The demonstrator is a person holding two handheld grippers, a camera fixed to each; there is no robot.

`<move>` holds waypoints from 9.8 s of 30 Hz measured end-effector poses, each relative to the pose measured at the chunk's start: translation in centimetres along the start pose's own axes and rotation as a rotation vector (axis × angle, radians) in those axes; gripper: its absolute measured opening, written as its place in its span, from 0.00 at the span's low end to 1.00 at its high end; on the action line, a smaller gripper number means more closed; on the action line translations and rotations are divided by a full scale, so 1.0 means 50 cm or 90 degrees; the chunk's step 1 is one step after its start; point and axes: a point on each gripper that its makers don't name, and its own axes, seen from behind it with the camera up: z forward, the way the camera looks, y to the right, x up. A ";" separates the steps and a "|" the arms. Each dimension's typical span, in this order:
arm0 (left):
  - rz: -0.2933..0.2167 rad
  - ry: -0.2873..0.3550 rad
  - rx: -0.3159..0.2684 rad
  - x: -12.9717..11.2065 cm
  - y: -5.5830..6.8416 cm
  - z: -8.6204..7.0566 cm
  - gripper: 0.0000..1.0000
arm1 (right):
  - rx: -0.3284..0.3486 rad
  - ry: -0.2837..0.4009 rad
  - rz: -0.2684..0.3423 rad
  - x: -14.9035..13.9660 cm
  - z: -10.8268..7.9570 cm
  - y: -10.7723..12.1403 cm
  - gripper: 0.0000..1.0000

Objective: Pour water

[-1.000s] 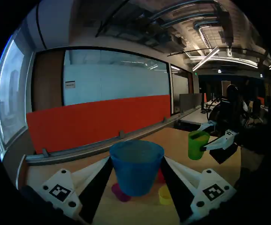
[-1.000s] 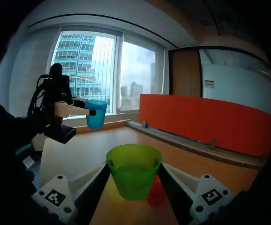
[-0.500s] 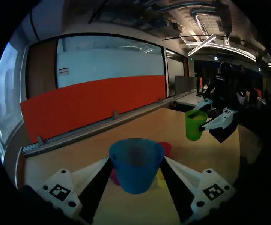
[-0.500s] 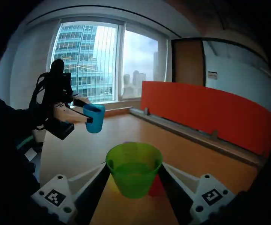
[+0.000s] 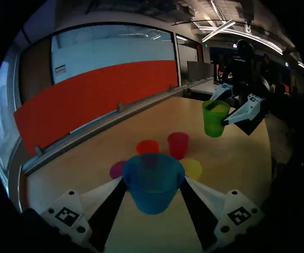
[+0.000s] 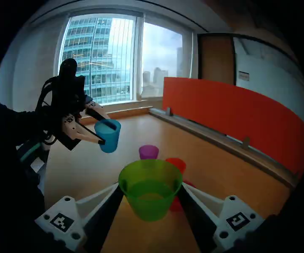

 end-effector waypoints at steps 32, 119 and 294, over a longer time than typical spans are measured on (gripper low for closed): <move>0.057 -0.188 -0.089 -0.167 0.059 0.084 0.86 | 0.044 -0.149 -0.018 -0.141 0.049 -0.012 0.89; -0.002 -0.270 -0.119 -0.291 0.093 0.085 0.86 | 0.034 -0.228 0.019 -0.278 0.076 -0.016 1.00; -0.177 0.259 0.504 -0.166 -0.217 -0.144 0.86 | -0.610 0.274 0.171 -0.050 -0.261 0.233 0.99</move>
